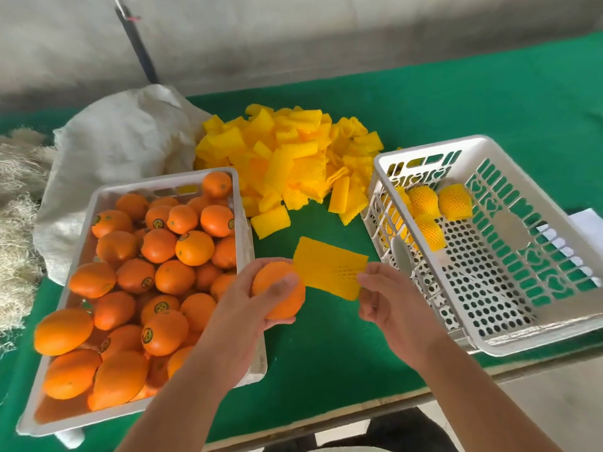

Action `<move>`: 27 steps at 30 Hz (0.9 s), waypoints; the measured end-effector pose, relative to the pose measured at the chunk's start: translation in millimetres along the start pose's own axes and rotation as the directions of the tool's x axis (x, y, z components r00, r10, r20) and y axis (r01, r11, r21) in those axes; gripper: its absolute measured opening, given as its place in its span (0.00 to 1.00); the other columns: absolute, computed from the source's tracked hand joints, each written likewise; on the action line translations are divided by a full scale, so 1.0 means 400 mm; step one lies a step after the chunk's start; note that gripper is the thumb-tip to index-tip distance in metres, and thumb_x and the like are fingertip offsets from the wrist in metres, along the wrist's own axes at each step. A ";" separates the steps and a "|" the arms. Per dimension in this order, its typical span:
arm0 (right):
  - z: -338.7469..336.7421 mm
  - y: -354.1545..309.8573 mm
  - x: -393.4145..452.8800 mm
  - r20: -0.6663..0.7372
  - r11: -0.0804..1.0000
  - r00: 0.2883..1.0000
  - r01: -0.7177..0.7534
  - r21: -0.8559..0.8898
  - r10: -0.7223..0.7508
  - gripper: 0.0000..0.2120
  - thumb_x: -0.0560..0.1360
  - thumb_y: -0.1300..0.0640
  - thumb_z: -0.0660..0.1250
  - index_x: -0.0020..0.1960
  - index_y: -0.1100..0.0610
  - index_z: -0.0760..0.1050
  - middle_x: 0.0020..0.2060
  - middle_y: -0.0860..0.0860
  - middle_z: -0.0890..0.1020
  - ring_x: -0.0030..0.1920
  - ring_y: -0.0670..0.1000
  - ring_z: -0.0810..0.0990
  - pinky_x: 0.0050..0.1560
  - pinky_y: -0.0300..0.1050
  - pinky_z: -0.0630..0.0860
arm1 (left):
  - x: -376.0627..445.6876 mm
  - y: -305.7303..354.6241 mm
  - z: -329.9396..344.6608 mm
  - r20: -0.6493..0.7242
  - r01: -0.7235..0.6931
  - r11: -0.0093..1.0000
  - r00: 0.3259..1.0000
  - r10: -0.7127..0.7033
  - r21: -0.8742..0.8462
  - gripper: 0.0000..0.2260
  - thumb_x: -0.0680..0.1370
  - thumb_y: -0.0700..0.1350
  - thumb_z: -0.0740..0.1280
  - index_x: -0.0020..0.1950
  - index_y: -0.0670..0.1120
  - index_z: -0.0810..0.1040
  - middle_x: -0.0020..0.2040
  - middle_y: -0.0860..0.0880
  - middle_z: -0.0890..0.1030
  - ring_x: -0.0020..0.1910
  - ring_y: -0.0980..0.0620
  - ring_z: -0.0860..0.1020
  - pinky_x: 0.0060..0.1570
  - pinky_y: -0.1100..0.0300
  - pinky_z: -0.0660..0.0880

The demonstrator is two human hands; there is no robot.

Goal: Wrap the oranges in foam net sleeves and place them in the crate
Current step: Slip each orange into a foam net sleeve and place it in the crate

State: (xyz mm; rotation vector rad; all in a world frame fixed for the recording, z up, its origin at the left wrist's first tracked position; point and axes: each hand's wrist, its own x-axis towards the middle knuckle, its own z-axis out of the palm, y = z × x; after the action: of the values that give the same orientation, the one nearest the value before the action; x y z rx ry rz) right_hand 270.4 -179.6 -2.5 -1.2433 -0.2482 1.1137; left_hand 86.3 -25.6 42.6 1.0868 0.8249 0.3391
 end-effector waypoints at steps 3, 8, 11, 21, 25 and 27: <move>0.003 -0.027 -0.045 0.034 0.999 0.999 0.024 -0.023 -0.023 0.07 0.73 0.56 0.75 0.40 0.55 0.77 0.34 0.53 0.73 0.34 0.49 0.69 0.36 0.43 0.66 | -0.023 0.018 0.040 0.053 -0.037 0.996 0.998 0.033 0.077 0.28 0.61 0.65 0.80 0.61 0.62 0.84 0.50 0.69 0.81 0.58 0.44 0.85 0.49 0.53 0.84; -0.037 -0.087 -0.082 0.041 0.998 0.998 0.038 -0.055 -0.036 0.09 0.73 0.54 0.77 0.48 0.59 0.83 0.50 0.59 0.82 0.50 0.59 0.77 0.54 0.49 0.77 | -0.051 0.029 0.121 0.044 -0.072 0.995 0.997 0.069 0.068 0.29 0.63 0.62 0.80 0.62 0.57 0.84 0.52 0.68 0.82 0.61 0.40 0.83 0.50 0.52 0.83; -0.079 -0.113 -0.093 0.151 0.995 0.984 0.085 0.050 -0.091 0.17 0.80 0.53 0.70 0.64 0.63 0.83 0.64 0.61 0.83 0.65 0.62 0.82 0.69 0.53 0.78 | -0.059 0.030 0.156 0.062 -0.064 0.998 0.996 0.064 0.005 0.27 0.65 0.59 0.81 0.62 0.55 0.85 0.56 0.61 0.84 0.60 0.40 0.84 0.48 0.54 0.82; -0.129 -0.159 -0.089 0.437 0.978 0.896 -0.019 0.207 -0.075 0.28 0.79 0.72 0.47 0.78 0.72 0.65 0.75 0.69 0.71 0.77 0.70 0.68 0.79 0.67 0.62 | -0.092 0.025 0.236 0.247 0.005 0.992 0.969 0.027 -0.128 0.30 0.70 0.60 0.82 0.67 0.48 0.82 0.62 0.44 0.83 0.56 0.42 0.84 0.47 0.54 0.82; -0.149 -0.171 -0.083 0.491 0.987 0.869 -0.028 0.161 -0.056 0.27 0.79 0.74 0.50 0.75 0.69 0.70 0.73 0.67 0.74 0.76 0.67 0.72 0.76 0.61 0.70 | -0.098 0.023 0.229 0.273 0.046 0.957 0.961 0.036 -0.288 0.27 0.74 0.57 0.79 0.69 0.45 0.82 0.62 0.42 0.82 0.56 0.41 0.83 0.46 0.53 0.81; -0.153 -0.155 -0.073 0.447 0.997 0.891 0.066 0.039 -0.076 0.22 0.82 0.72 0.54 0.73 0.66 0.75 0.70 0.67 0.77 0.72 0.65 0.77 0.73 0.59 0.74 | -0.101 0.020 0.231 0.287 0.060 0.952 0.958 0.030 -0.301 0.27 0.75 0.57 0.79 0.69 0.45 0.82 0.62 0.42 0.82 0.55 0.41 0.83 0.47 0.53 0.81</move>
State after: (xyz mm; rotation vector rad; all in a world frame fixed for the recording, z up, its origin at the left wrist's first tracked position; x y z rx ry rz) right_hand 331.5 -234.7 38.6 -0.9335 -0.6243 1.3275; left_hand 128.5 -106.2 86.4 0.8129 0.4986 0.2766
